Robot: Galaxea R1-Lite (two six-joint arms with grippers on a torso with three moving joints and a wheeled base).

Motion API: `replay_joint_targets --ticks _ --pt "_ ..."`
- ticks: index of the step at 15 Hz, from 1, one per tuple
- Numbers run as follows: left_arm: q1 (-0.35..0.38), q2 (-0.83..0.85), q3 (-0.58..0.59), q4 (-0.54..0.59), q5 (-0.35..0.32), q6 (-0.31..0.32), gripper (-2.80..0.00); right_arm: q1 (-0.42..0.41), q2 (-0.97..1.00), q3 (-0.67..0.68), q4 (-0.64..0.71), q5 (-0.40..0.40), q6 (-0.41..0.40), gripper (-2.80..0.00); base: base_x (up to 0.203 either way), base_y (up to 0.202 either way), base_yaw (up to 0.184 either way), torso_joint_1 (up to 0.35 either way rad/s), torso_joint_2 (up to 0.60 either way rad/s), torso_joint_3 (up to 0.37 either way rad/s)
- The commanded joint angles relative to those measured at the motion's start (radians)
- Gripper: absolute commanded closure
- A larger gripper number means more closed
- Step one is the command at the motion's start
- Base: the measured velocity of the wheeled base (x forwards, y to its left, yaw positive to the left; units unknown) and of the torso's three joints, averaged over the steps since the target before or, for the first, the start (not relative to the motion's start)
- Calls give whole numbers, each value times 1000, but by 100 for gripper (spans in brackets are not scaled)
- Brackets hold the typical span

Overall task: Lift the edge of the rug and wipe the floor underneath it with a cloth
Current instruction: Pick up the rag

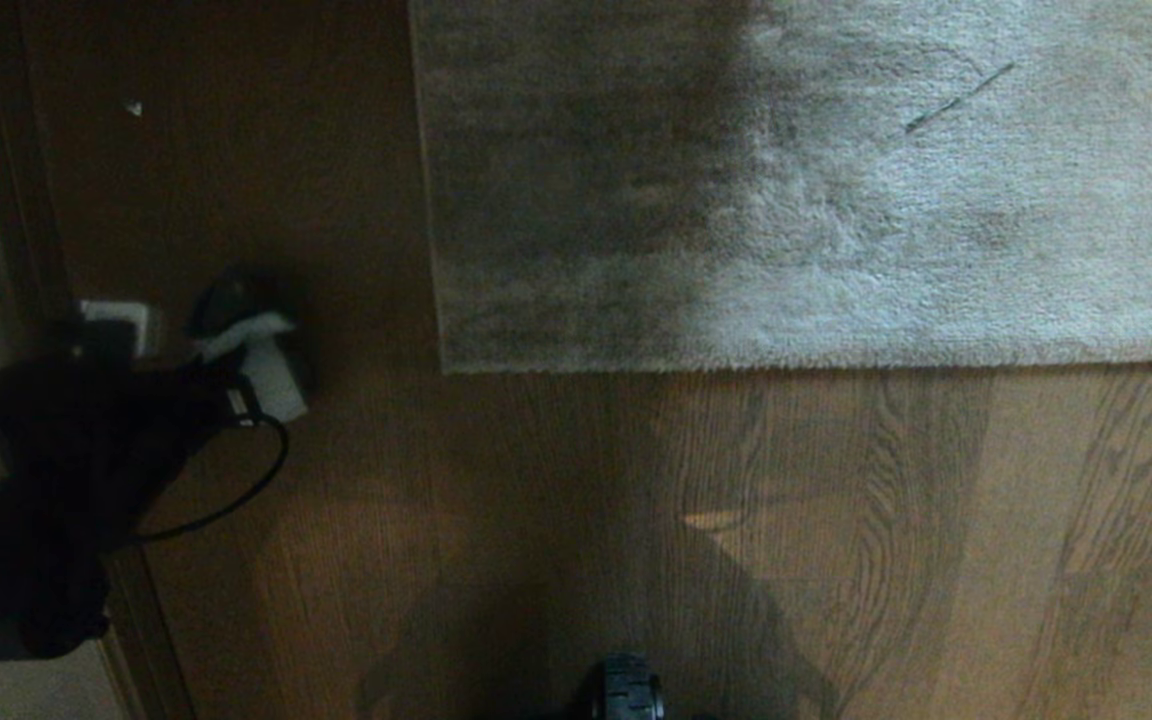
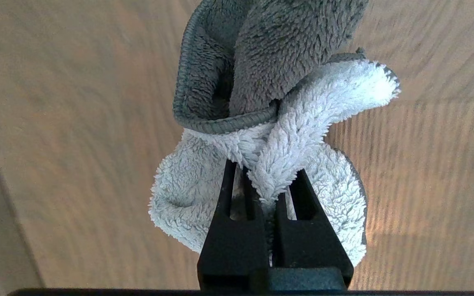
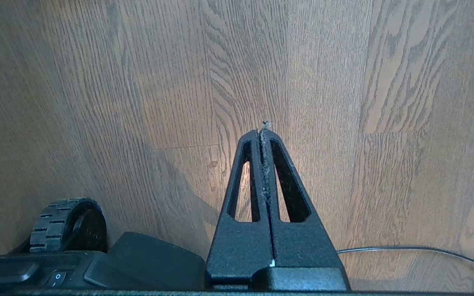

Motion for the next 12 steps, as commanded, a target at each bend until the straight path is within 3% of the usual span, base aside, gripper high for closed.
replay_joint_targets --ticks 1,12 --pt "5 -77 27 -46 1 -3 0 0 0 0 -1 -2 0 0 0 0 0 0 0 0" --pt "-11 -302 293 -40 0 -1 0 0 0 0 -1 -1 0 0 0 0 0 0 0 0"
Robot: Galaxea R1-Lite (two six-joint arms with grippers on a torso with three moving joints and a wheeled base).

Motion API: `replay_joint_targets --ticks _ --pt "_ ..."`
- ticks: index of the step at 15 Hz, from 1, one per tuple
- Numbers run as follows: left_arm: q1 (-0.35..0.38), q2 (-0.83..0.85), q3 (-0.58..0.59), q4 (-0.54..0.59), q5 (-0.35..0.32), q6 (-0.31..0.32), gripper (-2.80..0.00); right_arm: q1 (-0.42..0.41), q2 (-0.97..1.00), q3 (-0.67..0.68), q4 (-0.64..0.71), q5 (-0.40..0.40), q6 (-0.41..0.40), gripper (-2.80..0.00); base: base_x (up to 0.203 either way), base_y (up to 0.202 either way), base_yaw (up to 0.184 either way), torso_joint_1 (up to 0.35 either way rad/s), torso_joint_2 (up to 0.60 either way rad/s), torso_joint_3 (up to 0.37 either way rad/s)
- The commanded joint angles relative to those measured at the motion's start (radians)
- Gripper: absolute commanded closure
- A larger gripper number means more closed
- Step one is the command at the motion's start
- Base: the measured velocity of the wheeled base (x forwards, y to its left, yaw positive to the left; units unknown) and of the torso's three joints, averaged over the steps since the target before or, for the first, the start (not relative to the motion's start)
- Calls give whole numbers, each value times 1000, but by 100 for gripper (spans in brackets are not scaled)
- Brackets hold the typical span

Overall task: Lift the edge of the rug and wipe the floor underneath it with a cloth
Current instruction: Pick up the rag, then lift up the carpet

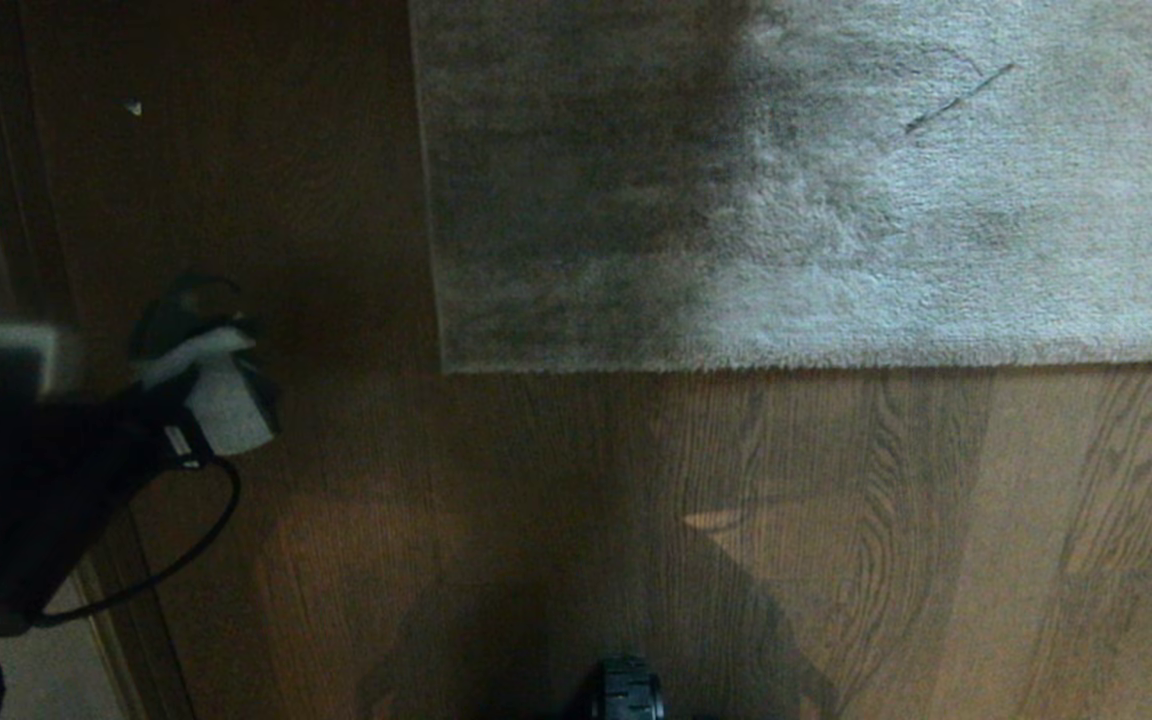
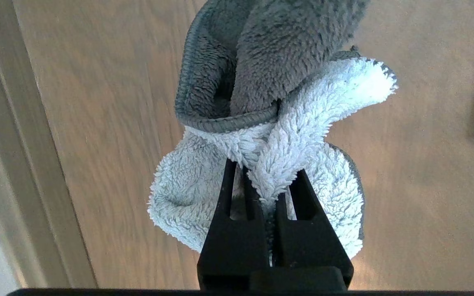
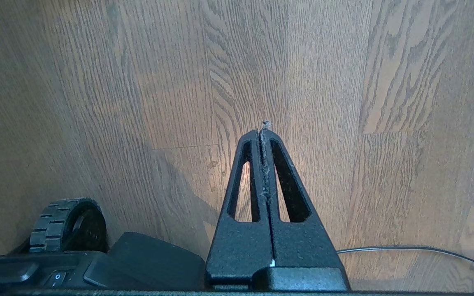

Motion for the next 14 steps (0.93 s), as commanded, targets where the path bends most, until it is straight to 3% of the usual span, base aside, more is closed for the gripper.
replay_joint_targets --ticks 1,6,10,14 --pt "-7 -89 77 -39 0 1 0 0 0 0 0 -1 1 0 0 0 0 0 0 0" --pt "-28 -222 234 -22 -2 8 0 0 0 0 0 0 1 0 0 0 0 0 0 0" --pt "-32 -345 237 140 -7 37 0 0 0 0 -1 0 1 0 0 0 0 0 0 0" --pt "-33 -517 237 370 -12 48 0 0 0 0 0 0 1 0 0 0 0 0 0 0"
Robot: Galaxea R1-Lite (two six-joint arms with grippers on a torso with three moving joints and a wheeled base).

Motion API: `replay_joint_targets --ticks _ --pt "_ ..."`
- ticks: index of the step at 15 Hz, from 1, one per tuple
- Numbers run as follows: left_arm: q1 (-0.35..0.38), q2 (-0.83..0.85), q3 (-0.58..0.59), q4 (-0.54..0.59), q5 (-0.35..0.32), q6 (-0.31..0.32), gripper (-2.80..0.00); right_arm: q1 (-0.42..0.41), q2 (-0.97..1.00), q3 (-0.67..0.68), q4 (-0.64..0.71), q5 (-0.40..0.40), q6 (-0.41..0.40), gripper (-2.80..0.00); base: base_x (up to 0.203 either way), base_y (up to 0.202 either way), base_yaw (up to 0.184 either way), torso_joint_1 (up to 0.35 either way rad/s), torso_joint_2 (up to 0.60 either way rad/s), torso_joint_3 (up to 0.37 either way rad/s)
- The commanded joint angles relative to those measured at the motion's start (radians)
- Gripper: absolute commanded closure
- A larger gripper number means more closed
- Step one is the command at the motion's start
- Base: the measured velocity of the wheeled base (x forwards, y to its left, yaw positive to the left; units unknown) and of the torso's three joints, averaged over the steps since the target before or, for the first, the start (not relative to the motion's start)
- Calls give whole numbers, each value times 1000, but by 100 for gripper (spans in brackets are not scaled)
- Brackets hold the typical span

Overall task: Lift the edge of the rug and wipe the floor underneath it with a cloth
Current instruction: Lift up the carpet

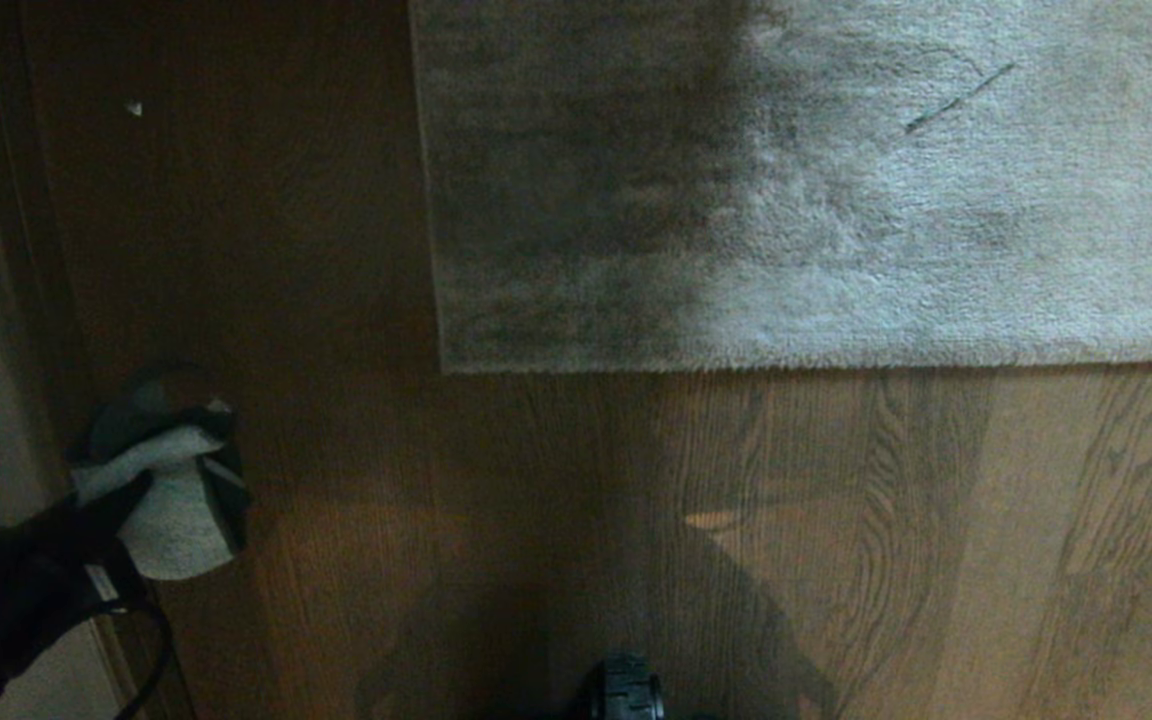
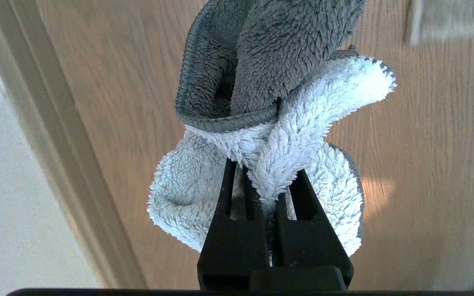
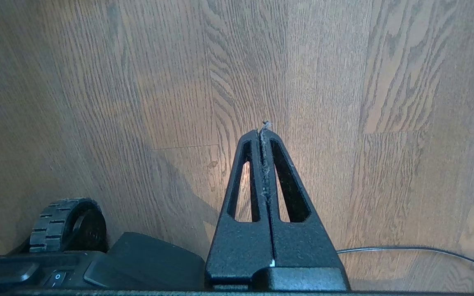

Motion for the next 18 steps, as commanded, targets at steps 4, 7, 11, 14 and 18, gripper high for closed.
replay_joint_targets --ticks 4,7,11,14,18 --pt "3 -359 0 373 -2 34 0 0 0 0 0 0 1 0 0 0 0 0 0 0" --pt "7 -587 0 629 -1 37 0 0 0 0 -1 -2 1 0 0 0 0 0 0 0" --pt "10 -804 0 898 -1 36 0 0 0 0 0 0 1 0 0 0 0 0 0 0" --pt "10 -952 0 1052 4 21 0 0 0 0 -1 0 1 0 0 0 0 0 0 0" --pt "10 -990 0 1123 -3 1 0 0 0 0 -1 0 1 0 0 0 0 0 0 0"
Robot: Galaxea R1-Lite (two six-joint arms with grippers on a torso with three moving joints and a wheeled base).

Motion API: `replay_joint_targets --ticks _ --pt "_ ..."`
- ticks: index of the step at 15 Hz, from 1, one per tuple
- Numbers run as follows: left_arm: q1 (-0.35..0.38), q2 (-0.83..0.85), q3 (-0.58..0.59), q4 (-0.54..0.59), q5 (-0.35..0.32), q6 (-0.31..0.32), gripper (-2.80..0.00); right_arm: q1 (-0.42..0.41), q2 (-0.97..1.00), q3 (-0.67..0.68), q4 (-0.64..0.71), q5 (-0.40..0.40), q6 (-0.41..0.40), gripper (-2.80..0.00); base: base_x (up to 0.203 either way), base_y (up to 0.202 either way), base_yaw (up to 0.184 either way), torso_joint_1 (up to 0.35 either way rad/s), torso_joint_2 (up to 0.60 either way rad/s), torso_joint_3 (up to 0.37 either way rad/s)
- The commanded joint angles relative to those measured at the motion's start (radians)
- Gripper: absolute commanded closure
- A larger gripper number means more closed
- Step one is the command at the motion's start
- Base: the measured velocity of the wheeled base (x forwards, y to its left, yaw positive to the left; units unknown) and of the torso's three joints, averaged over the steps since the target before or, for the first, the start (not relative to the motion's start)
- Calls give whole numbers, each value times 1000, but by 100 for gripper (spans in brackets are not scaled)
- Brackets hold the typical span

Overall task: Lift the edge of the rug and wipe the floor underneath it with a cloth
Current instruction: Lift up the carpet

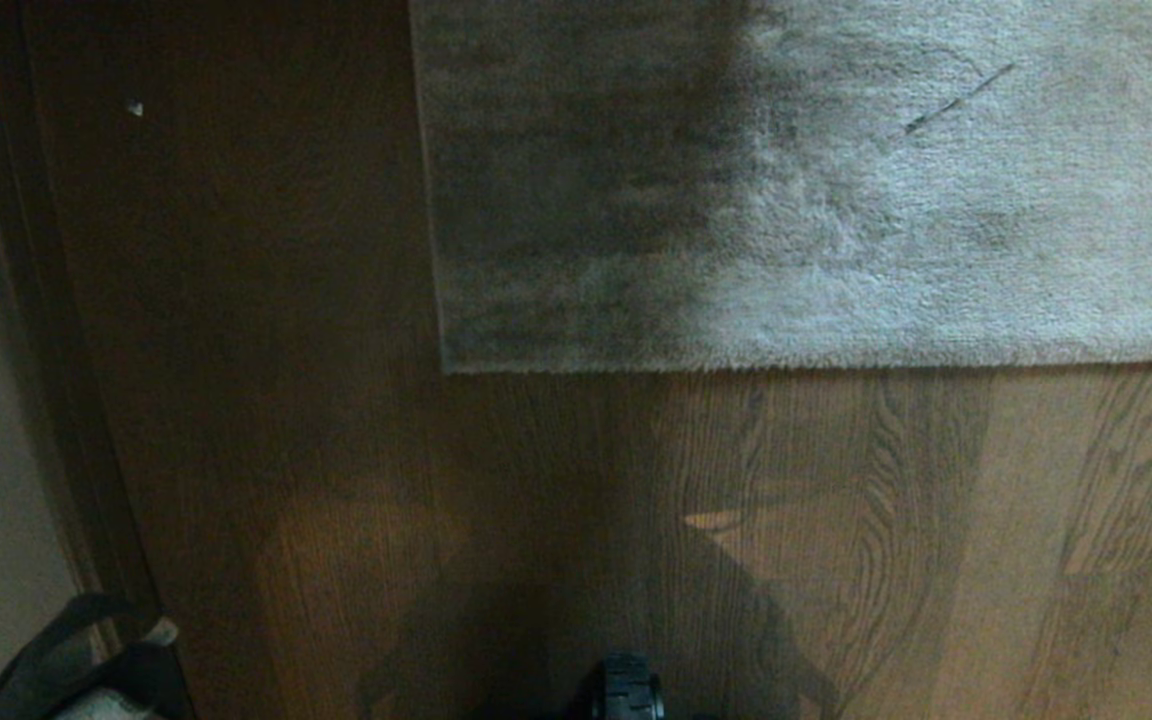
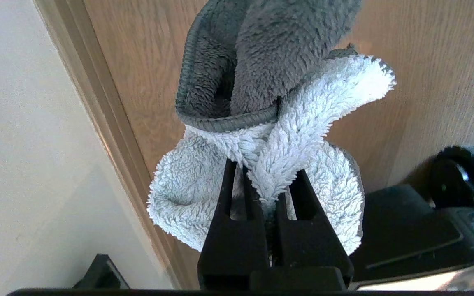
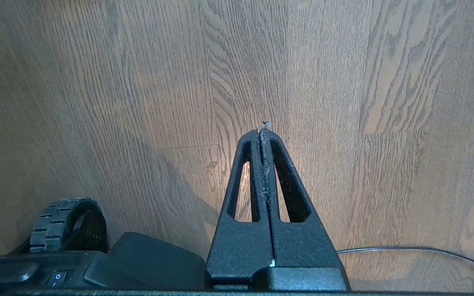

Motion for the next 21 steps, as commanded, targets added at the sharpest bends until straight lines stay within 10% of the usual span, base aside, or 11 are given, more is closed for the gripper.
replay_joint_targets --ticks 1,21 --pt "2 -32 0 11 0 -1 0 0 0 0 -1 0 0 0 0 0 0 0 0 0" --pt "-85 -307 0 94 22 -107 0 0 0 0 0 -1 0 0 0 0 0 0 0 0"
